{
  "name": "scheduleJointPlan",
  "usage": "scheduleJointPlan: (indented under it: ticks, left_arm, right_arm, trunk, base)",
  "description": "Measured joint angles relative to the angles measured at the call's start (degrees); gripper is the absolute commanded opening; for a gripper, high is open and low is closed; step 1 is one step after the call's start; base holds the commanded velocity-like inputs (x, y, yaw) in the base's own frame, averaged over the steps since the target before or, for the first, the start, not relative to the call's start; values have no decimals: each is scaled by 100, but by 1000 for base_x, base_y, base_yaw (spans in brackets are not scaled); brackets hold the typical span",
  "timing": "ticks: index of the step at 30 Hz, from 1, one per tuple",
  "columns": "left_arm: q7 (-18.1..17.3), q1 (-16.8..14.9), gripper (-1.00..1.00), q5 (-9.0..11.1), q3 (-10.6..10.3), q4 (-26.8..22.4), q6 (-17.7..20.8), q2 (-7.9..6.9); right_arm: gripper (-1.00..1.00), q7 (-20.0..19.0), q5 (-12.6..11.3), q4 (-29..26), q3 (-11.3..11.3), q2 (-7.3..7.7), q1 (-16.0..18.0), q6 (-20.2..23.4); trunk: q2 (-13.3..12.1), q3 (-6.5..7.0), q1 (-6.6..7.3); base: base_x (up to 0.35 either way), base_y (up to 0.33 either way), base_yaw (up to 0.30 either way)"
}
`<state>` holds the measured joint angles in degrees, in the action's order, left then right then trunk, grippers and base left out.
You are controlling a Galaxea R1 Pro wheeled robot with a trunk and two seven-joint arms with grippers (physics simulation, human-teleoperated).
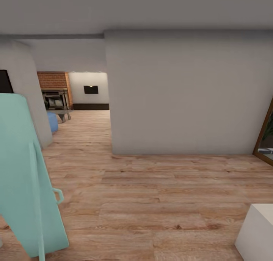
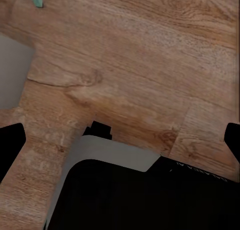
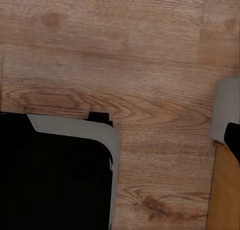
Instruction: Move the two storage containers from the living room to the garage. In the garage, place one container on the floor and stack the other container on top of it (either order is fine).
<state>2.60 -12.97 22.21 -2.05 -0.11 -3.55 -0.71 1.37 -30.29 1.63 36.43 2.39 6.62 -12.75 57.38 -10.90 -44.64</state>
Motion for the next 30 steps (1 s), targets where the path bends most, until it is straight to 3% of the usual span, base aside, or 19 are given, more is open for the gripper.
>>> scheduleJointPlan:
  ticks: [15, 30]
  left_arm:
    - [0, 0, 100, 0, 0, -1, -9, 0]
    - [0, 0, 100, 0, 0, 0, -12, 0]
  right_arm:
    - [100, 0, -50, -1, -76, -16, 0, 1]
    - [100, -15, 8, 0, 7, 18, 0, 0]
  trunk:
    - [0, 0, 0]
    - [0, 0, 0]
  base:
    - [327, 0, 0]
    - [327, 0, 0]
